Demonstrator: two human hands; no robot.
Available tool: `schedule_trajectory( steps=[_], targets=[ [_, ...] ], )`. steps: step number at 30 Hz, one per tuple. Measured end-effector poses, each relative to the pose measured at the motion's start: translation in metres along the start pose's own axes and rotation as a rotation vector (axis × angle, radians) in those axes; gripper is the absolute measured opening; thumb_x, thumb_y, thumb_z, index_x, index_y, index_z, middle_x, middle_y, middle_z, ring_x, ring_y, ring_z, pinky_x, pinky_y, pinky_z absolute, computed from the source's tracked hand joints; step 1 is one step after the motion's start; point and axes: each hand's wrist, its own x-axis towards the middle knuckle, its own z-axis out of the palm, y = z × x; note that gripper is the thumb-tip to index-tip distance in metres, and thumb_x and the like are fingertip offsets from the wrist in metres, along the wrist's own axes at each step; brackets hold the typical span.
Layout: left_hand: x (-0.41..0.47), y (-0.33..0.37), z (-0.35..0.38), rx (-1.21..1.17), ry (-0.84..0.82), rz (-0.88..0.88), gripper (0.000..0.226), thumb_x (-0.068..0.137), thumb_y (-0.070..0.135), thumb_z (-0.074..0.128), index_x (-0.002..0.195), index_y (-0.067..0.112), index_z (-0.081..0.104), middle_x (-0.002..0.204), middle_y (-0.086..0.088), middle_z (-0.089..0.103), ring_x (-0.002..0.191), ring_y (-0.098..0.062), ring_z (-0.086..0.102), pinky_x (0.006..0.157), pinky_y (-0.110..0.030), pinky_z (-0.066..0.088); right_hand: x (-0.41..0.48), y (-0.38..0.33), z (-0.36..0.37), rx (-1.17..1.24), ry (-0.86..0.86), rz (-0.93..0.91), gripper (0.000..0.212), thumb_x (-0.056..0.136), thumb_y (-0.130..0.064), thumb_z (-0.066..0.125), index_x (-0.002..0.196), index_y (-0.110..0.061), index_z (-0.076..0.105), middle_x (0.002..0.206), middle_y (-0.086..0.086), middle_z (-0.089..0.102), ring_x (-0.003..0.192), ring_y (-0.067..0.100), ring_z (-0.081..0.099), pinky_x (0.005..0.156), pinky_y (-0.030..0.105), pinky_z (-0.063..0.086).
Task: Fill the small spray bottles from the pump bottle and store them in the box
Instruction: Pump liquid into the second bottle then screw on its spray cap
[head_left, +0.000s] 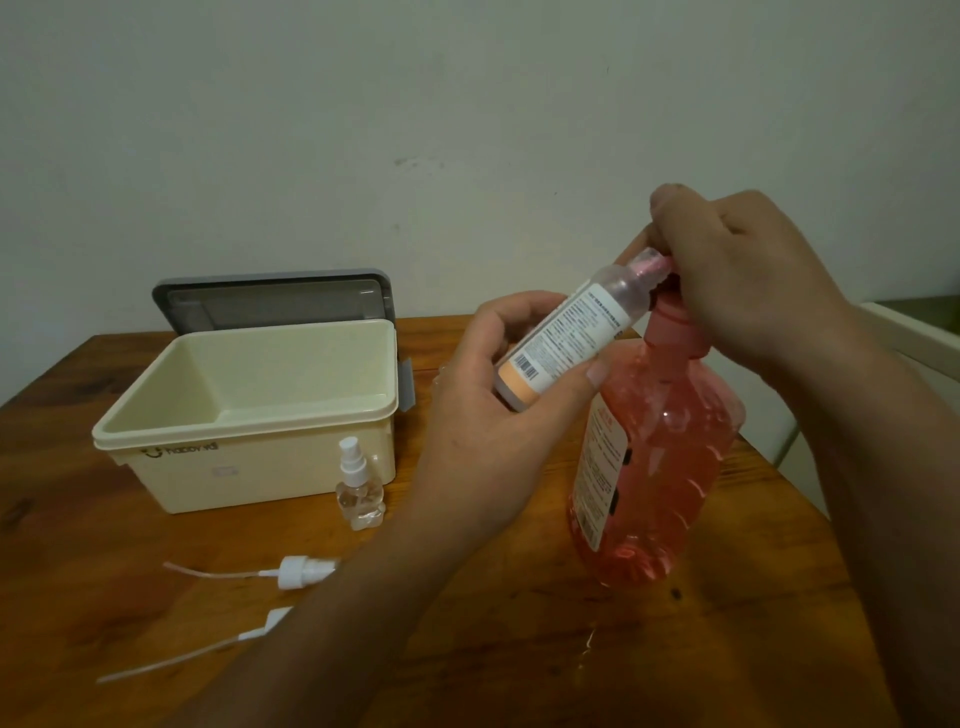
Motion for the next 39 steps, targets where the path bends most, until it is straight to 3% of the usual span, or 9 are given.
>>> schedule_trajectory(
  steps=[4, 9, 14, 18, 22, 26, 31, 35, 39],
  targets=[
    [-0.0030, -0.0008, -0.0013, 0.007, -0.018, -0.012, 0.037, 0.081, 0.017, 0.072, 0.107, 0.035, 0.053, 0.097, 0.022, 0.060, 0.092, 0.005, 0.063, 0.065, -0.010, 0.051, -0.0048, 0.0048, 0.0041, -0.028, 0.001, -0.008, 0.052, 0.101, -0.024, 0.032, 0.060, -0.008, 0.059, 0.053, -0.003, 0.061, 0.047, 0.009, 0.048, 0.042, 0.022, 0.035],
    [-0.0015, 0.0037, -0.0017, 0.001, -0.018, -0.012, 0.037, 0.079, 0.023, 0.071, 0.107, 0.037, 0.053, 0.096, 0.025, 0.061, 0.094, 0.005, 0.063, 0.066, -0.010, 0.051, -0.0010, -0.0021, -0.0015, -0.025, -0.012, -0.011, 0.053, 0.101, -0.027, 0.032, 0.063, -0.009, 0.064, 0.048, -0.007, 0.060, 0.045, 0.007, 0.043, 0.044, 0.023, 0.034],
    [0.0013, 0.0019, -0.0054, -0.024, 0.024, -0.009, 0.042, 0.074, 0.031, 0.071, 0.115, 0.027, 0.062, 0.107, 0.006, 0.064, 0.098, -0.006, 0.065, 0.070, -0.016, 0.054, 0.0004, 0.0022, 0.0018, -0.052, -0.040, -0.036, 0.050, 0.101, -0.023, 0.031, 0.078, 0.007, 0.065, 0.046, -0.017, 0.059, 0.046, 0.009, 0.043, 0.040, 0.020, 0.030],
    [0.0001, 0.0014, -0.0047, -0.053, 0.041, -0.031, 0.049, 0.071, 0.030, 0.072, 0.118, 0.025, 0.059, 0.102, 0.009, 0.063, 0.094, -0.005, 0.066, 0.067, -0.016, 0.054, -0.0039, 0.0059, 0.0010, -0.021, -0.054, -0.012, 0.056, 0.103, -0.030, 0.029, 0.074, -0.003, 0.069, 0.045, -0.014, 0.059, 0.046, 0.007, 0.047, 0.040, 0.017, 0.033],
    [-0.0009, 0.0020, -0.0032, -0.072, 0.049, -0.040, 0.040, 0.071, 0.031, 0.071, 0.109, 0.025, 0.059, 0.098, 0.013, 0.066, 0.090, -0.009, 0.068, 0.066, -0.016, 0.054, -0.0016, -0.0013, -0.0031, 0.002, -0.051, -0.023, 0.066, 0.105, -0.047, 0.022, 0.069, -0.022, 0.070, 0.039, -0.018, 0.054, 0.044, -0.002, 0.051, 0.047, 0.014, 0.035],
    [0.0002, 0.0056, -0.0019, -0.093, 0.065, -0.035, 0.034, 0.073, 0.031, 0.069, 0.106, 0.027, 0.063, 0.095, 0.016, 0.067, 0.082, -0.007, 0.067, 0.060, -0.011, 0.051, 0.0004, -0.0016, -0.0012, 0.003, -0.035, -0.042, 0.066, 0.105, -0.048, 0.022, 0.065, -0.022, 0.068, 0.040, -0.016, 0.055, 0.043, -0.003, 0.051, 0.042, 0.007, 0.032],
    [-0.0007, 0.0040, -0.0032, -0.095, 0.068, -0.053, 0.034, 0.072, 0.034, 0.067, 0.106, 0.031, 0.064, 0.095, 0.019, 0.066, 0.080, -0.006, 0.067, 0.057, -0.010, 0.050, -0.0055, 0.0048, 0.0023, 0.017, -0.023, -0.006, 0.064, 0.105, -0.038, 0.026, 0.066, -0.013, 0.070, 0.047, -0.002, 0.058, 0.047, 0.003, 0.051, 0.041, 0.010, 0.034],
    [-0.0044, 0.0044, -0.0049, -0.092, 0.025, -0.053, 0.042, 0.074, 0.032, 0.068, 0.115, 0.032, 0.060, 0.101, 0.022, 0.064, 0.094, -0.004, 0.066, 0.066, -0.013, 0.052, -0.0032, -0.0003, -0.0018, 0.015, -0.031, 0.004, 0.063, 0.105, -0.038, 0.024, 0.070, -0.016, 0.071, 0.045, -0.010, 0.059, 0.046, -0.002, 0.051, 0.043, 0.009, 0.035],
    [-0.0061, 0.0008, -0.0071, -0.092, 0.001, -0.040, 0.041, 0.083, 0.014, 0.068, 0.117, 0.034, 0.057, 0.106, 0.023, 0.062, 0.100, -0.001, 0.063, 0.071, -0.016, 0.053, -0.0016, -0.0011, -0.0020, -0.016, -0.035, 0.011, 0.058, 0.103, -0.033, 0.027, 0.074, -0.006, 0.069, 0.048, -0.007, 0.059, 0.045, 0.004, 0.046, 0.050, 0.026, 0.036]
  ],
)
